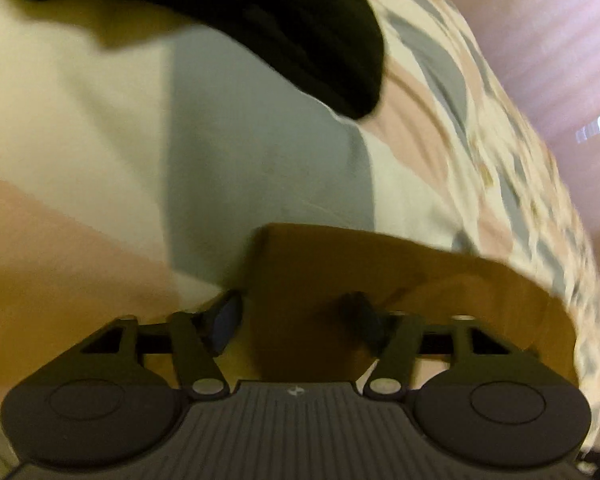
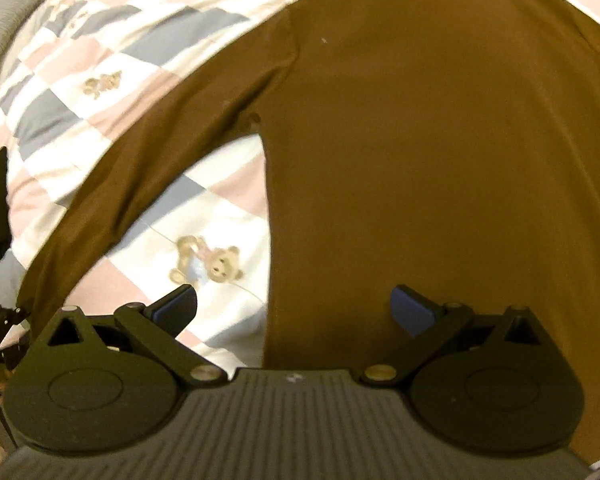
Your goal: Fold clothes
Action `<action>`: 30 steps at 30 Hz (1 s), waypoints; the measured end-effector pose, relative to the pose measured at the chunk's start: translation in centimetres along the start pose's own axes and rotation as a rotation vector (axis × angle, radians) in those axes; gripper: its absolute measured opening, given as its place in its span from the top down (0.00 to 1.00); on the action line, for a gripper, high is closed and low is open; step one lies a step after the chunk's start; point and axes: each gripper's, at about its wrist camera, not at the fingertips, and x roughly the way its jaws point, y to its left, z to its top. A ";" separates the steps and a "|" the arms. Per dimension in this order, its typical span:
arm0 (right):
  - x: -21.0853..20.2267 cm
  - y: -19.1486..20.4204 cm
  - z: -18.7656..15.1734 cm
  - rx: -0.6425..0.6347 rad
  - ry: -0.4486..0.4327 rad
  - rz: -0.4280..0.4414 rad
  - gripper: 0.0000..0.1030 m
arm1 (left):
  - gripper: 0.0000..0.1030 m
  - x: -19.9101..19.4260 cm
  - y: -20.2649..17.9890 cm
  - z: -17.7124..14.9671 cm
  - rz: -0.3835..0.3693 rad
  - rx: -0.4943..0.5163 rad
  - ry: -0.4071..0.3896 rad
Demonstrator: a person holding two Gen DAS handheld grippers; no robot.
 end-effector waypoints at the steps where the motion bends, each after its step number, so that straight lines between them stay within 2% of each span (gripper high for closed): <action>1: 0.1 -0.3 0.0 0.016 0.006 -0.001 0.01 | 0.95 0.2 -0.5 0.4 -0.001 0.028 0.008; 3: 0.2 -0.9 0.0 0.042 0.008 0.005 0.01 | 0.97 -0.3 -1.4 1.3 -0.015 0.046 0.003; 7: 0.0 -2.0 0.8 0.068 -0.002 0.016 0.01 | 0.98 -3.2 -4.4 3.9 0.002 0.070 -0.031; 11: -0.4 -3.7 1.8 0.117 -0.025 0.056 0.01 | 0.98 -6.5 -9.5 6.8 0.028 0.113 -0.059; 14: -0.9 -5.7 2.5 0.145 -0.042 0.091 0.01 | 0.98 -7.6 -15.5 8.2 0.003 0.152 -0.099; 17: -2.1 -8.9 3.4 0.169 -0.066 0.118 0.01 | 0.98 -6.7 -23.8 7.6 -0.064 0.248 -0.157; 19: -3.1 -11.9 4.2 0.196 -0.078 0.128 0.01 | 0.98 -5.4 -30.6 5.7 -0.135 0.313 -0.181; 22: -4.9 -17.7 5.6 0.231 -0.092 0.136 0.01 | 0.98 -2.2 -41.8 0.7 -0.293 0.395 -0.151; 25: -7.8 -25.0 7.2 0.253 -0.124 0.115 0.01 | 0.98 0.9 -53.3 -6.3 -0.437 0.496 -0.119; 30: -13.0 -37.7 8.3 0.344 -0.192 0.052 0.01 | 0.97 6.5 -66.8 -18.0 -0.586 0.564 -0.030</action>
